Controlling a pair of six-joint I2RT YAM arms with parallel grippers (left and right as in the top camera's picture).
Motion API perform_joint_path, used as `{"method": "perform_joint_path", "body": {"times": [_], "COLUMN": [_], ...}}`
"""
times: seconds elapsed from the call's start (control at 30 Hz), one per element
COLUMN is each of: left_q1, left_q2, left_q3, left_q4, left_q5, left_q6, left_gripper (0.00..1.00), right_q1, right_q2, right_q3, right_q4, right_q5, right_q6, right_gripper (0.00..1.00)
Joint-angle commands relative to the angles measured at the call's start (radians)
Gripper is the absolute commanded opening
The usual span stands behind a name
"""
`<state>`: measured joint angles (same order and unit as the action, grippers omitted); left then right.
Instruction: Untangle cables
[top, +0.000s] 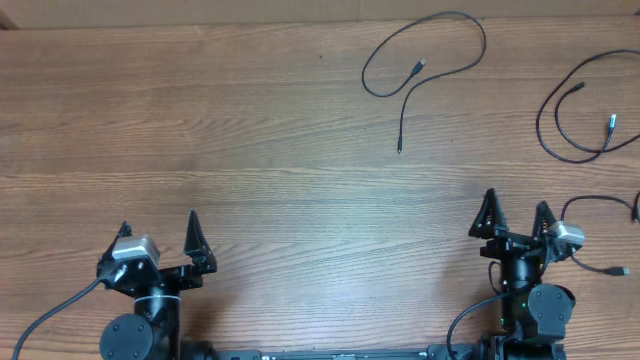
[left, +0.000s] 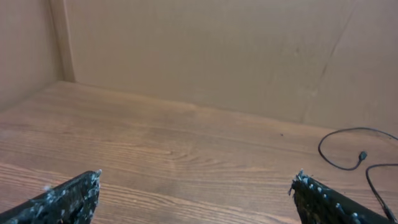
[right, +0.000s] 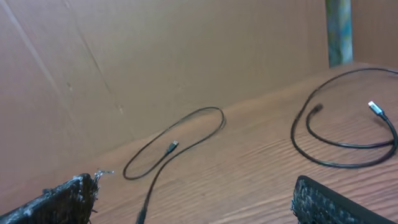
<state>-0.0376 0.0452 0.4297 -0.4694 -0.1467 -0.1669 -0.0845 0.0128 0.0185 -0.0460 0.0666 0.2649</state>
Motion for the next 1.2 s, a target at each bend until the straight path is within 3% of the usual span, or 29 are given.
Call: {"method": "perform_joint_path", "body": {"times": [0.0,0.33,1.17], "left_q1": [-0.002,-0.002,-0.002], "left_q2": [-0.043,-0.042,-0.042], "left_q3": [-0.049,-0.089,-0.425], "left_q4": [0.027,0.056,0.492], "left_q5": [0.005,-0.009,-0.018], "left_q6": [-0.017,-0.016,-0.016], "left_gripper": [1.00,1.00,0.99], "right_q1": [-0.002,-0.002,0.000], "right_q2": [-0.011,-0.010,-0.010], "right_q3": [-0.011,-0.011,-0.011], "right_q4": [-0.002,-0.031,-0.039], "right_q5": [0.011,0.010,-0.048], "right_q6": [-0.005,-0.005,-0.059], "right_gripper": [1.00,1.00,1.00]}}
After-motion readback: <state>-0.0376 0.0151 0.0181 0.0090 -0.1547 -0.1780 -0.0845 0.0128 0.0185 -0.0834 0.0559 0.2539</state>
